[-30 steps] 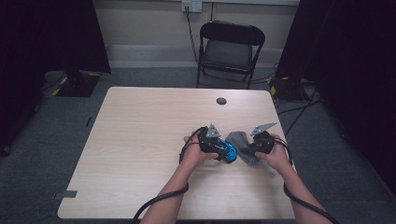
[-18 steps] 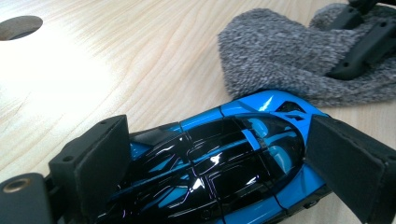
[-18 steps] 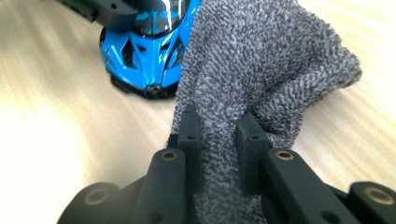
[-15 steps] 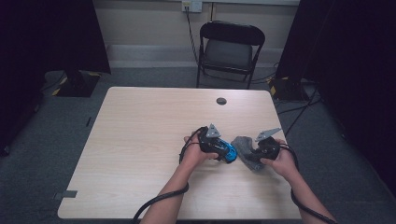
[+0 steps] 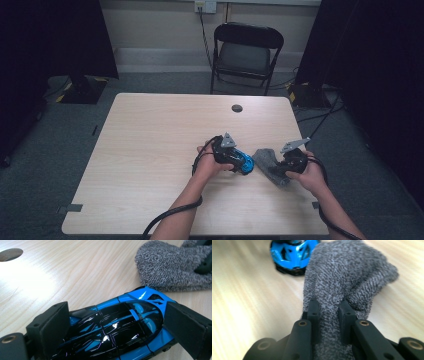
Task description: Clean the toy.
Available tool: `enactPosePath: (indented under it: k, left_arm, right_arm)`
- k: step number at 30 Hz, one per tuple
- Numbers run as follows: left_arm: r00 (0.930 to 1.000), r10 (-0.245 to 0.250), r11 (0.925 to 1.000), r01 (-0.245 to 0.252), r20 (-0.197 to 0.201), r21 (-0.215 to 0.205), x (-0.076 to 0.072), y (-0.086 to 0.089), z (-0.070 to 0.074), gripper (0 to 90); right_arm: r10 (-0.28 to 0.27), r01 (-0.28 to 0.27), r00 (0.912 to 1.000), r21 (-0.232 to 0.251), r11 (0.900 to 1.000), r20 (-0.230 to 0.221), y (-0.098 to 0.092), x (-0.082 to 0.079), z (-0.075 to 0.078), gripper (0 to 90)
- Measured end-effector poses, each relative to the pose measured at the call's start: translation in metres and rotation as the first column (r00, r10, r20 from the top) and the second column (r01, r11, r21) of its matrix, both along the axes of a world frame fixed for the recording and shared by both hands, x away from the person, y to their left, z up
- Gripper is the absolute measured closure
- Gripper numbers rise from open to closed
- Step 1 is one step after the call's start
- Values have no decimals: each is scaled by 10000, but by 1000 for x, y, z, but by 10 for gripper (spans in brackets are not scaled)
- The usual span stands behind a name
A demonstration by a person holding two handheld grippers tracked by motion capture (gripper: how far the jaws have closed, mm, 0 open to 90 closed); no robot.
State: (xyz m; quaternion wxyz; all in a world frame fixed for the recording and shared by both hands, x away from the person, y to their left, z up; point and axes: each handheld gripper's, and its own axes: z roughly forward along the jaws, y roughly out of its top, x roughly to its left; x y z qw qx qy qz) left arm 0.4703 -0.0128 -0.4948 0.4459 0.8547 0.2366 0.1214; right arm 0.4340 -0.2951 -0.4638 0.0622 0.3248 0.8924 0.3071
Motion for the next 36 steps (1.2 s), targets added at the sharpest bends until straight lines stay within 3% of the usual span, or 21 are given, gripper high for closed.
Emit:
enactPosePath:
  k: [6,13,23,33,36]
  left_arm:
    - [10000,15,10000,-16,24,18,0,0,0,65]
    - [10000,43,10000,-43,-46,20,-1,-1,0,65]
    - [10000,13,10000,-13,-9,5,0,-1,0,65]
    - [10000,7,9999,-7,17,-110,-1,0,-1,65]
    - [10000,14,9999,-13,33,-156,-1,0,-2,65]
  right_arm:
    - [-504,492,9980,330,9982,386,-4,14,14,761]
    - [-936,908,9920,368,9952,848,9,40,23,761]
    - [-608,602,9943,96,9981,871,47,70,16,760]
    - [-390,402,9959,-123,9991,820,87,88,4,759]
    - [-186,216,9968,-383,9990,774,98,92,-1,758]
